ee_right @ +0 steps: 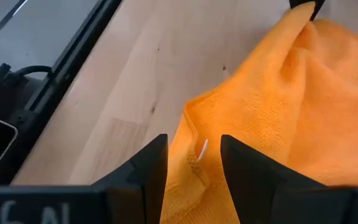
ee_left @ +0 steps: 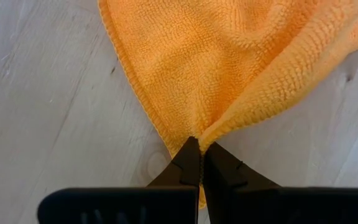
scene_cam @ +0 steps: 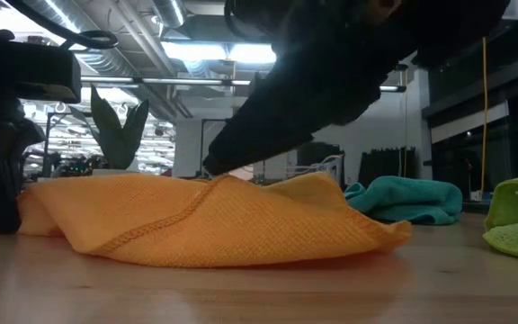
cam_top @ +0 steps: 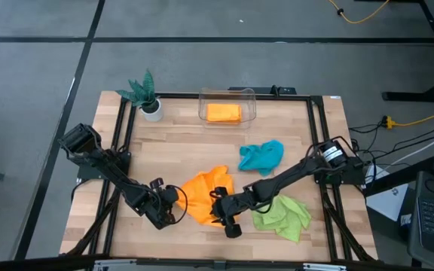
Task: Fold microfiber towels
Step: Fold the orange microfiber towel
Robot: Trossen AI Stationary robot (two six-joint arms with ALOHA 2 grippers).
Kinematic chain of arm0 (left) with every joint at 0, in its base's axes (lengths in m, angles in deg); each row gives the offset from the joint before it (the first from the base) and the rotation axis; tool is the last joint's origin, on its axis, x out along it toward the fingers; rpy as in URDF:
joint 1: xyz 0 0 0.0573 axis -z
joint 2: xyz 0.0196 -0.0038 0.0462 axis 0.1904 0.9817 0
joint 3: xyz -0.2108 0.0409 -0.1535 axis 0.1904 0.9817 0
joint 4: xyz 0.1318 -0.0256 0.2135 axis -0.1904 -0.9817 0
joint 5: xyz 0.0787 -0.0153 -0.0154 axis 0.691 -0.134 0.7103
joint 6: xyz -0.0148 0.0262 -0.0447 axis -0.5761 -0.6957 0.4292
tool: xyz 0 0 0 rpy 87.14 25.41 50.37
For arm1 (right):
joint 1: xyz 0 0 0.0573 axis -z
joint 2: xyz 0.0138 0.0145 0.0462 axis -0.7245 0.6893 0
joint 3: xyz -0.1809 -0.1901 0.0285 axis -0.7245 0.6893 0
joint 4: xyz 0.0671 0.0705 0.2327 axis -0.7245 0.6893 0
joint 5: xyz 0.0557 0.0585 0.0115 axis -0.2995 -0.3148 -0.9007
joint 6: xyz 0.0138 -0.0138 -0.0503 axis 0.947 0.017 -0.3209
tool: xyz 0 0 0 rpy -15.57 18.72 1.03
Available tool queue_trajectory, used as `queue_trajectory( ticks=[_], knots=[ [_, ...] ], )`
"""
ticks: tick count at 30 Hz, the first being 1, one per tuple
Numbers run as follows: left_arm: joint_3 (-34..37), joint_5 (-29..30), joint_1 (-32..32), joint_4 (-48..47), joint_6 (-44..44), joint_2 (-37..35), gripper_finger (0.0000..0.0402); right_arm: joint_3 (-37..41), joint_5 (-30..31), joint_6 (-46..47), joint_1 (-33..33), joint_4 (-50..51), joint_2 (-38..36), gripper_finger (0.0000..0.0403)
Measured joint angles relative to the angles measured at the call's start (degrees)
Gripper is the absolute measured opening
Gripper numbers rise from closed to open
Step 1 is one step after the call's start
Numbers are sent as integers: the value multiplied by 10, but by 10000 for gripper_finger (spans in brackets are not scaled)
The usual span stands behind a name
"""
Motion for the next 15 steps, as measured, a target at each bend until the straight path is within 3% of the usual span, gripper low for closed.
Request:
queue_trajectory(
  ticks=[7, 15],
  knots=[
    [0, 0, 0, 2, 3, 0, 0, -2, -20, 8, 0, -12, 46, 151],
    [0, 1, 0, 2, 9, 0, 0, -19, -66, 37, -14, -6, 47, 151]
  ],
)
